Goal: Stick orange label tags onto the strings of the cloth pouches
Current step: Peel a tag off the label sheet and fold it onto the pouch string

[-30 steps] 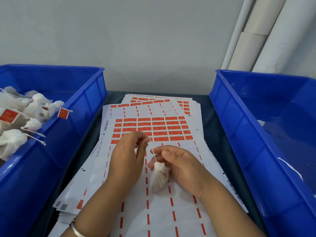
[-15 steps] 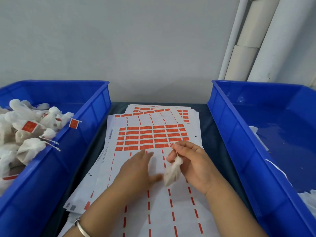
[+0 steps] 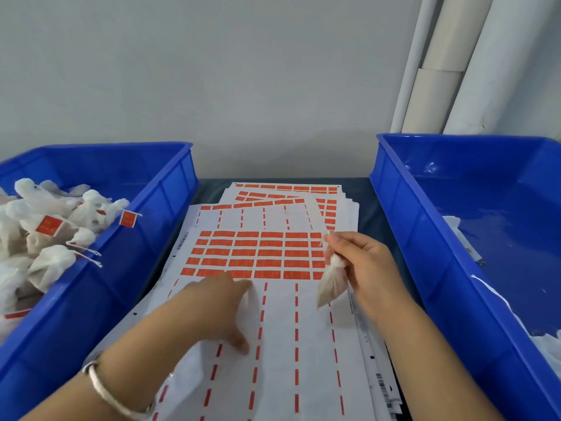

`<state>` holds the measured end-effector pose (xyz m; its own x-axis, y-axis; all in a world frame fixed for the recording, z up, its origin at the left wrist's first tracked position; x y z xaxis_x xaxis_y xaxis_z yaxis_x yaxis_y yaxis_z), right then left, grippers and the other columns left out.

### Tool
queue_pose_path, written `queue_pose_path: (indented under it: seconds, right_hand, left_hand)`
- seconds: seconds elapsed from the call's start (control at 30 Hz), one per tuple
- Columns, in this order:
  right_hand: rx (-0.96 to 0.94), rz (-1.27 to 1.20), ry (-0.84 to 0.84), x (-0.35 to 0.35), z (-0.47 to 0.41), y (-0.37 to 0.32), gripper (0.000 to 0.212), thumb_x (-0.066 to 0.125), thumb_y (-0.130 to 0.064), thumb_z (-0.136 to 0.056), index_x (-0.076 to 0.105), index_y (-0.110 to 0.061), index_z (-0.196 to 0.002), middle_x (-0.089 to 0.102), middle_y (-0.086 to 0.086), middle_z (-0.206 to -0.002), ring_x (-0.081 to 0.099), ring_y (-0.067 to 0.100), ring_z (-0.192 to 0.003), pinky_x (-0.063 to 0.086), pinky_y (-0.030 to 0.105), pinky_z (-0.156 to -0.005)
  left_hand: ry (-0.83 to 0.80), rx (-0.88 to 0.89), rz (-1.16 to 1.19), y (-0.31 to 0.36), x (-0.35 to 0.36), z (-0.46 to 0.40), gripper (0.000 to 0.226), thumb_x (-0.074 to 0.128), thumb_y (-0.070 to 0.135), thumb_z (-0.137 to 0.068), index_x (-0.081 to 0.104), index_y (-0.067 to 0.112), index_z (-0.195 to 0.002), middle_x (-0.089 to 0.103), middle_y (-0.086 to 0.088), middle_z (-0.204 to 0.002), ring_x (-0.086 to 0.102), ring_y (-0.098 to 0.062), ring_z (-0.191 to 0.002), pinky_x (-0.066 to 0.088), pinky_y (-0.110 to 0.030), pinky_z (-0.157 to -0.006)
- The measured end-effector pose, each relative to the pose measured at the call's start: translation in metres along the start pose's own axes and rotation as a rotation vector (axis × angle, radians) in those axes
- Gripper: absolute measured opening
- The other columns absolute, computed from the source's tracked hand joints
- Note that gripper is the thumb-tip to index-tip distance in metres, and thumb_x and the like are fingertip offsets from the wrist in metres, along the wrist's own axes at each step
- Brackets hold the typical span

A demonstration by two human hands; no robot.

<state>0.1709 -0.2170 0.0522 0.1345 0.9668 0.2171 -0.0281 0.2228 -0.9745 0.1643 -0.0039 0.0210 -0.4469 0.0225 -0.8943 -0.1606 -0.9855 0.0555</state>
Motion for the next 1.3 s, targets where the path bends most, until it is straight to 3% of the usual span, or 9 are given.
queue_pose_path:
  seconds: [0.13, 0.2, 0.27, 0.37, 0.43, 0.53, 0.67, 1.3]
  right_hand:
    - [-0.048, 0.112, 0.175, -0.023, -0.002, 0.005, 0.012, 0.063, -0.023, -0.089, 0.068, -0.023, -0.078, 0.068, -0.004, -0.065, 0.070, 0.011, -0.063, 0.057, 0.028, -0.060]
    - [-0.064, 0.143, 0.242, -0.031, -0.004, 0.007, 0.013, 0.061, -0.025, -0.091, 0.066, -0.025, -0.079, 0.069, -0.002, -0.068, 0.070, 0.012, -0.063, 0.056, 0.023, -0.053]
    - [-0.063, 0.168, 0.295, -0.035, -0.006, 0.012, 0.013, 0.061, -0.026, -0.091, 0.065, -0.027, -0.079, 0.069, 0.001, -0.072, 0.070, 0.018, -0.067, 0.059, 0.028, -0.057]
    - [-0.056, 0.185, 0.315, -0.036, -0.008, 0.019, 0.012, 0.061, -0.026, -0.091, 0.065, -0.027, -0.079, 0.068, 0.010, -0.078, 0.064, 0.025, -0.068, 0.058, 0.039, -0.073]
    - [-0.045, 0.194, 0.292, -0.034, -0.010, 0.024, 0.012, 0.062, -0.026, -0.090, 0.066, -0.026, -0.079, 0.067, 0.010, -0.076, 0.061, 0.021, -0.068, 0.057, 0.041, -0.075]
    - [-0.027, 0.194, 0.284, -0.033, -0.014, 0.031, 0.012, 0.063, -0.025, -0.090, 0.066, -0.025, -0.078, 0.066, 0.004, -0.067, 0.060, 0.017, -0.065, 0.058, 0.038, -0.073]
    - [-0.009, 0.174, 0.309, -0.037, -0.018, 0.038, 0.012, 0.063, -0.024, -0.090, 0.066, -0.024, -0.078, 0.057, -0.008, -0.053, 0.052, 0.006, -0.054, 0.049, 0.029, -0.064]
    - [-0.015, 0.131, 0.333, -0.039, -0.019, 0.044, 0.016, 0.064, -0.022, -0.089, 0.067, -0.024, -0.073, 0.057, -0.010, -0.053, 0.054, -0.001, -0.048, 0.047, 0.020, -0.054]
  left_hand:
    - [0.244, 0.049, 0.204, 0.034, -0.034, -0.017, 0.063, 0.071, 0.041, -0.076, 0.044, 0.035, -0.133, 0.047, 0.009, -0.136, 0.052, -0.015, -0.115, 0.046, -0.031, -0.092]
    - [0.366, 0.089, 0.251, 0.054, -0.044, -0.027, 0.051, 0.066, 0.040, -0.082, 0.049, 0.033, -0.130, 0.048, 0.009, -0.136, 0.051, -0.016, -0.117, 0.044, -0.032, -0.094]
    - [0.415, 0.100, 0.340, 0.068, -0.042, -0.038, 0.045, 0.062, 0.040, -0.085, 0.052, 0.031, -0.128, 0.050, 0.008, -0.134, 0.053, -0.016, -0.115, 0.045, -0.031, -0.093]
    - [0.368, 0.144, 0.349, 0.087, -0.026, -0.055, 0.054, 0.061, 0.048, -0.083, 0.047, 0.028, -0.132, 0.047, 0.007, -0.137, 0.051, -0.016, -0.117, 0.043, -0.027, -0.091]
    - [0.339, 0.154, 0.307, 0.090, -0.015, -0.063, 0.067, 0.058, 0.057, -0.080, 0.038, 0.029, -0.138, 0.036, 0.008, -0.146, 0.039, -0.018, -0.130, 0.036, -0.032, -0.100]
    - [0.364, 0.203, 0.214, 0.090, -0.005, -0.069, 0.073, 0.046, 0.067, -0.080, 0.027, 0.035, -0.143, 0.019, 0.012, -0.153, 0.014, -0.017, -0.142, 0.011, -0.042, -0.113]
    - [0.416, 0.261, 0.132, 0.094, 0.000, -0.071, 0.074, 0.035, 0.074, -0.079, 0.023, 0.040, -0.143, 0.014, 0.014, -0.154, 0.005, -0.015, -0.143, 0.002, -0.043, -0.114]
    - [0.399, 0.206, 0.143, 0.096, 0.002, -0.068, 0.060, 0.035, 0.067, -0.085, 0.035, 0.041, -0.139, 0.029, 0.018, -0.148, 0.010, -0.016, -0.143, 0.003, -0.047, -0.113]
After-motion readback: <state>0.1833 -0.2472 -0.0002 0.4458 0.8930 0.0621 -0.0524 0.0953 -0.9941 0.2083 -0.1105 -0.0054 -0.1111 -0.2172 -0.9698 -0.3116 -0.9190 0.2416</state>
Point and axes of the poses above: each hand's wrist, its own z-axis away from the middle knuckle, its own x-axis out of the palm, y = z × x, the point moved 9 cm from there along -z, towards the middle knuckle
